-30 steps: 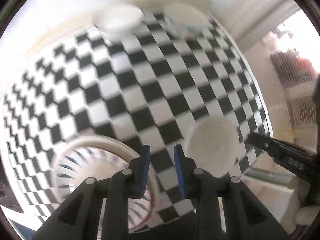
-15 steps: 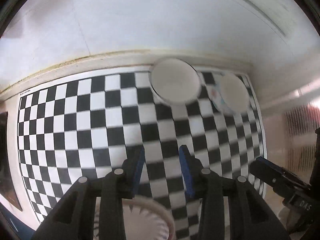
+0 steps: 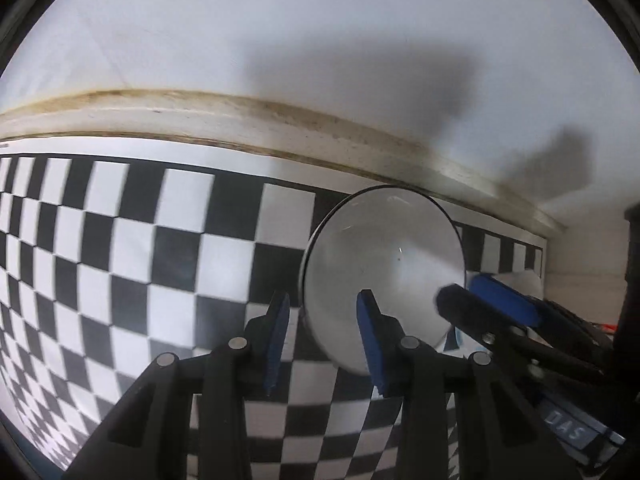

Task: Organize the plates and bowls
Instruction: 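Lift the red-flowered bowl with both grippers and carry it toward the plate stack, then lower the red-flowered bowl into the white bowl beside the plates and open both grippers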

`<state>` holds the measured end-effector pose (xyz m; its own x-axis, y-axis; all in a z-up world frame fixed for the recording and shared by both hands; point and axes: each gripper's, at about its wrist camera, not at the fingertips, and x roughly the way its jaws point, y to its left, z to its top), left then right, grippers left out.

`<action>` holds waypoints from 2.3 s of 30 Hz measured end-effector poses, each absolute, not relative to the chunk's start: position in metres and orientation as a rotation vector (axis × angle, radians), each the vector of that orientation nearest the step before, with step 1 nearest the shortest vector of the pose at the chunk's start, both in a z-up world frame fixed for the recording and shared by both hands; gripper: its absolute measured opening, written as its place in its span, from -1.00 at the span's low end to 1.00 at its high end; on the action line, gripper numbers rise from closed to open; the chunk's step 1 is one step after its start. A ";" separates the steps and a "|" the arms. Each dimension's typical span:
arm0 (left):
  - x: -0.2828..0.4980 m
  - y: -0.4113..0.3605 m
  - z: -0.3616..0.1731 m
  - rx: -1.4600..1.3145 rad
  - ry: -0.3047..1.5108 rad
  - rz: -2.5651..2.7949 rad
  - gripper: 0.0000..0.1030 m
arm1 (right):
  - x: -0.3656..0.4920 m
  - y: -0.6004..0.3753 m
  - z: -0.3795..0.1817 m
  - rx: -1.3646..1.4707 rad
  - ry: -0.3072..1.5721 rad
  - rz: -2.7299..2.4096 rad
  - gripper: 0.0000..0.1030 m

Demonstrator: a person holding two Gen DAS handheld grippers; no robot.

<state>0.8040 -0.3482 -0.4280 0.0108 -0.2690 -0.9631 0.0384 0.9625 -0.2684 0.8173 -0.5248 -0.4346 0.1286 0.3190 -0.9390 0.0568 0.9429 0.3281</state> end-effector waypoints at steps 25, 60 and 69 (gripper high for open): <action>0.765 -0.364 -0.389 -0.125 1.469 -0.231 -0.54 | 0.773 -0.547 -0.408 0.289 1.415 0.225 -0.84; 0.518 -0.382 -0.365 0.110 1.526 -0.464 -0.54 | 0.447 -0.547 -0.397 0.426 1.462 0.084 -0.84; 0.513 -0.386 -0.405 0.162 1.627 -0.441 -0.54 | 0.435 -0.541 -0.428 0.412 1.529 0.061 -0.84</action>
